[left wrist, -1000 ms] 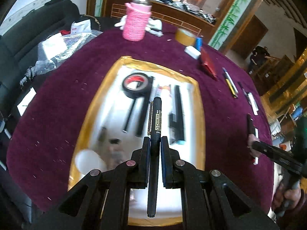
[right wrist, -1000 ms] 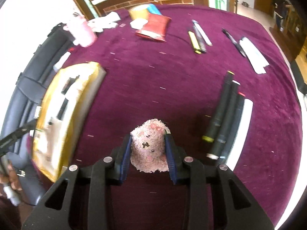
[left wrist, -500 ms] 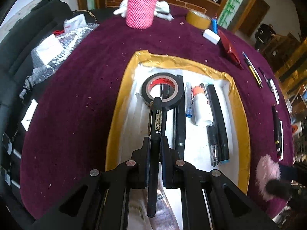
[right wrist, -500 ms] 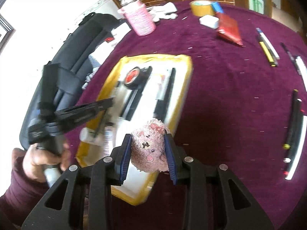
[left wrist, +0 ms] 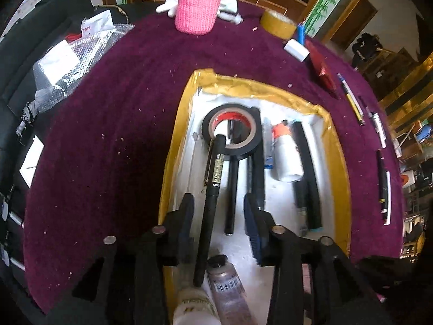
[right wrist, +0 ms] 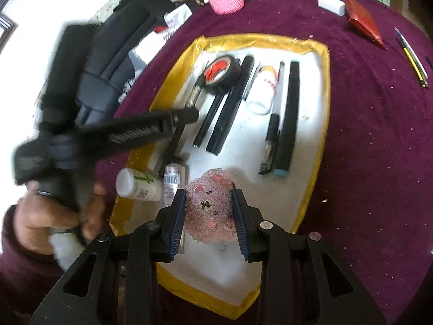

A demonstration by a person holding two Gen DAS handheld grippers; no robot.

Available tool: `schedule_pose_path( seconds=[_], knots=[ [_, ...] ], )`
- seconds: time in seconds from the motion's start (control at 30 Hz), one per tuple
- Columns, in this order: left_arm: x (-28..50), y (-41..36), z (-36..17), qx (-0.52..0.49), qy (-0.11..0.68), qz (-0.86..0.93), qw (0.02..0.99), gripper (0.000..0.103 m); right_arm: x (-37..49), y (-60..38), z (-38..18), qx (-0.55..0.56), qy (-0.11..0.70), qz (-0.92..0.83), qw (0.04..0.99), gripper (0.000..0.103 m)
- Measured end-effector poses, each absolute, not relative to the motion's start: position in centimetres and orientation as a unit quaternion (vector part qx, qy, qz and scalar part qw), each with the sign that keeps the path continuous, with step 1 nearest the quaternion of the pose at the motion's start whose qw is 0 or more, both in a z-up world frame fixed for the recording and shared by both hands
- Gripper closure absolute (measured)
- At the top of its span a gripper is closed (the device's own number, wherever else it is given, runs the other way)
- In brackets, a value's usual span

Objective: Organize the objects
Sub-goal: 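Carry the black pen and pink toy into the tray and open both tools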

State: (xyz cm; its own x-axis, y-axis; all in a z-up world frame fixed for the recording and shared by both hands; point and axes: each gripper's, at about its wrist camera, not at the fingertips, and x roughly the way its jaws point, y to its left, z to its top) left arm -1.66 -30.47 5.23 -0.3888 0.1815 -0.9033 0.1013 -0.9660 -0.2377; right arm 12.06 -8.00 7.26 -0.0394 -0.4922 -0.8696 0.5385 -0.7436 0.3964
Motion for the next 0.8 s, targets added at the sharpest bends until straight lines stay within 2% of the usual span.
schedule_pose_path(
  seconds=[0.23,0.5,0.8],
  knots=[
    [0.5,-33.1,8.9,-0.512,-0.179,0.840,0.028,0.055,13.3,-10.3,5.8,0.597,0.059,-0.715,0.359,0.071],
    [2.3,-35.4,9.3,-0.497,-0.213,0.841,0.013,0.054,14.5,-12.3,5.6,0.567,0.115,-0.739,0.347,0.071],
    [3.6,-35.9,9.5,-0.489,-0.221,0.844,0.008,0.054,15.5,-12.2,5.6,0.574,0.119,-0.729,0.355,0.071]
  ],
)
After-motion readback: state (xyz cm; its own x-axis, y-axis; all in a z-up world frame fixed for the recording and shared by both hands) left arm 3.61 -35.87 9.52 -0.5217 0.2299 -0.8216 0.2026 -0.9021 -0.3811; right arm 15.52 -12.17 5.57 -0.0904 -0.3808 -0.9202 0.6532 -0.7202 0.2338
